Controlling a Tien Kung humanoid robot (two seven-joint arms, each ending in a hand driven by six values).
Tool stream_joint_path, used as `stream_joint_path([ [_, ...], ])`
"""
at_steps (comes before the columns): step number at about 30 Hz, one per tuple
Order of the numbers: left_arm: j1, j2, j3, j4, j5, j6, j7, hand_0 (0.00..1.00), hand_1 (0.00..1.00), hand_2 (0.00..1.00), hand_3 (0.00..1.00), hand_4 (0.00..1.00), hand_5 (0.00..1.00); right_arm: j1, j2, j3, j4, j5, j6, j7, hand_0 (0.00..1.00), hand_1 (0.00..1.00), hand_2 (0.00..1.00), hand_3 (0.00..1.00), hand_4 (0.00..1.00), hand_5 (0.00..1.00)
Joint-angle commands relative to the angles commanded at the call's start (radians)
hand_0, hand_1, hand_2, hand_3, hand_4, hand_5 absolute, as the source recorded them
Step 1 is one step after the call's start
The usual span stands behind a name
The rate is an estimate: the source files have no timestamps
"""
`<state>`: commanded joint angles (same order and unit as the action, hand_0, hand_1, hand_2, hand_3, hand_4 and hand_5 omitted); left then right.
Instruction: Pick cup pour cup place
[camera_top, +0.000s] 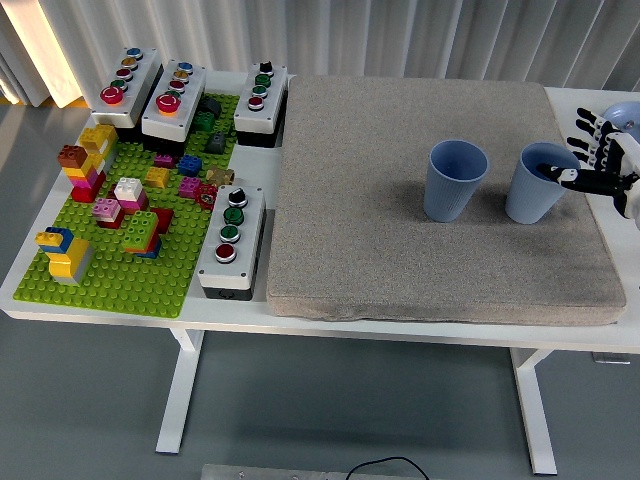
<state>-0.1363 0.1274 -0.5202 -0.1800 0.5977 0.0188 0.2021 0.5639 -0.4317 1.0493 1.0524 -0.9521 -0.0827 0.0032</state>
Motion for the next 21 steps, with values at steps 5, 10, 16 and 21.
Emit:
stream_joint_path([
  [5,0.001,0.002,0.005,0.0,-0.006,0.001,-0.001,0.751,0.794,0.849,0.638,0.551,0.925,0.024,-0.015,0.035,0.032,0.015,-0.007,0.002,0.939,0.907,0.998,0.998,0.902,0.321],
  [10,0.0,0.003,0.012,0.0,-0.013,0.001,-0.002,0.75,0.794,0.849,0.638,0.552,0.925,0.058,-0.039,0.087,0.084,0.054,-0.008,0.005,0.939,0.904,0.998,0.997,0.901,0.325],
  [16,-0.001,0.004,0.013,0.0,-0.015,0.001,-0.001,0.75,0.794,0.849,0.638,0.552,0.925,0.097,-0.046,0.165,0.131,0.209,-0.034,0.02,0.932,0.901,0.998,0.981,0.897,0.329],
  [21,-0.003,0.005,0.013,0.0,-0.013,0.001,-0.001,0.75,0.794,0.849,0.638,0.552,0.925,0.113,-0.046,0.197,0.155,0.238,-0.049,0.016,0.932,0.901,0.998,0.981,0.897,0.329],
])
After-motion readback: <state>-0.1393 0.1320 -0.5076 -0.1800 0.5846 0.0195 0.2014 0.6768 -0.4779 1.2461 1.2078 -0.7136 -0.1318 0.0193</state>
